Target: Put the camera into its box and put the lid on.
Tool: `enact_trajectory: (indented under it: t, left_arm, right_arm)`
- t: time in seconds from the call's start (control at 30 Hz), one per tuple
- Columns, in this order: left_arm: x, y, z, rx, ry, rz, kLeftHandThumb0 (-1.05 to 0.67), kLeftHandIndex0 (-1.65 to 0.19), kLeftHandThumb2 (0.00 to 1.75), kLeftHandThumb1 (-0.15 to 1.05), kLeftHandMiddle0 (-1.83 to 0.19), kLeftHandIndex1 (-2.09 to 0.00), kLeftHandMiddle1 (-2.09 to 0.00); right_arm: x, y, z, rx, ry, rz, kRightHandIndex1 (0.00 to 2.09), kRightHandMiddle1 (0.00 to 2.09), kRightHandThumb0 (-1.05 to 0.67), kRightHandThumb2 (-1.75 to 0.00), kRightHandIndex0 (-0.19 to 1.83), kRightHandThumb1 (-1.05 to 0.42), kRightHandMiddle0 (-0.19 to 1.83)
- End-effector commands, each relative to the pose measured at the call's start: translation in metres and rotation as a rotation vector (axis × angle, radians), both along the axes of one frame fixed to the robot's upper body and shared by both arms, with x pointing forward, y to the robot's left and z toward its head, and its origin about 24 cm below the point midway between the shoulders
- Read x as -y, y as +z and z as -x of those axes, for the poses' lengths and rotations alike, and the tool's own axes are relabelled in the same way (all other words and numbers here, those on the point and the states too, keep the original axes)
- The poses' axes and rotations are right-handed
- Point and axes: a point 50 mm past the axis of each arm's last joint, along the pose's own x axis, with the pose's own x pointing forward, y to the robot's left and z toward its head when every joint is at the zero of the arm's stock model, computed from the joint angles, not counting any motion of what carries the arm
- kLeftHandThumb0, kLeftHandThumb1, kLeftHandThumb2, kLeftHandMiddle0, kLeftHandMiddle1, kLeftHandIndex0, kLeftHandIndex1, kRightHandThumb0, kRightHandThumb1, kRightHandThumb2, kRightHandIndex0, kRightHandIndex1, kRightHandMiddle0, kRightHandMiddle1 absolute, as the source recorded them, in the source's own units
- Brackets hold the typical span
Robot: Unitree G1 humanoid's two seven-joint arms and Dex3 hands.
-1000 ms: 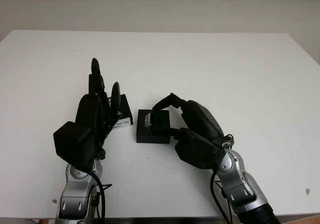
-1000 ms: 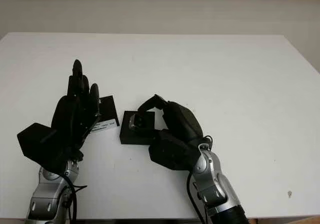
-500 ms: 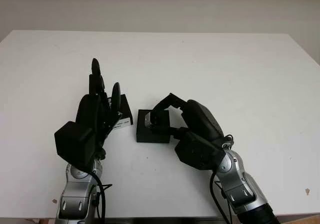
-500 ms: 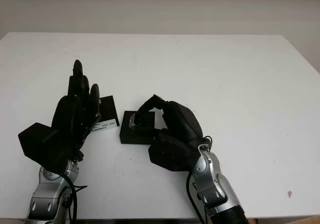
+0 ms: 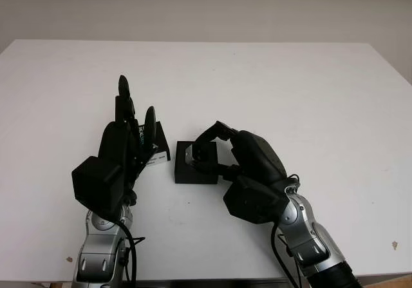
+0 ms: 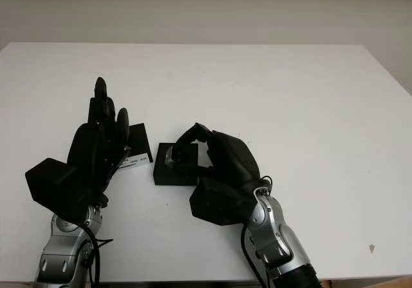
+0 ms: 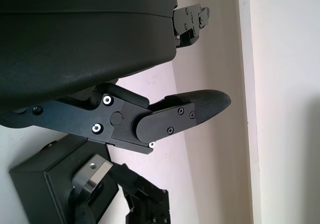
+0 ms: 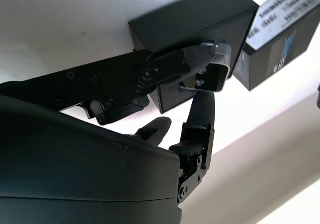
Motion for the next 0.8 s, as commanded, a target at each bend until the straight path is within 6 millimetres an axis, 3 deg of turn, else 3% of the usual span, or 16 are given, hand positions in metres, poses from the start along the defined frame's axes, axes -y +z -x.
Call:
enact_trajectory:
  t: [0.0, 0.5, 0.77]
  left_arm:
    - [0.0011, 0.0006, 0.001, 0.008, -0.002, 0.002, -0.58, 0.18, 0.65, 1.05, 0.18, -0.04, -0.06]
    - [0.0014, 0.0014, 0.0014, 0.005, -0.001, 0.007, -0.57, 0.19, 0.64, 1.05, 0.18, -0.05, -0.05]
    - [0.0018, 0.0016, 0.0016, 0.003, -0.002, 0.007, -0.58, 0.19, 0.65, 1.05, 0.18, -0.05, -0.05]
  right_arm:
    - [-0.0007, -0.002, -0.0005, -0.012, 0.021, 0.032, 0.41, 1.09, -0.44, -0.05, 0.29, -0.96, 0.31]
    - [-0.001, -0.0015, -0.0003, -0.028, 0.042, 0.058, 0.39, 0.92, -0.51, -0.05, 0.25, -0.94, 0.24]
    - [-0.0016, -0.0021, 0.0011, -0.009, 0.034, 0.043, 0.43, 1.05, -0.45, -0.06, 0.3, -0.95, 0.37]
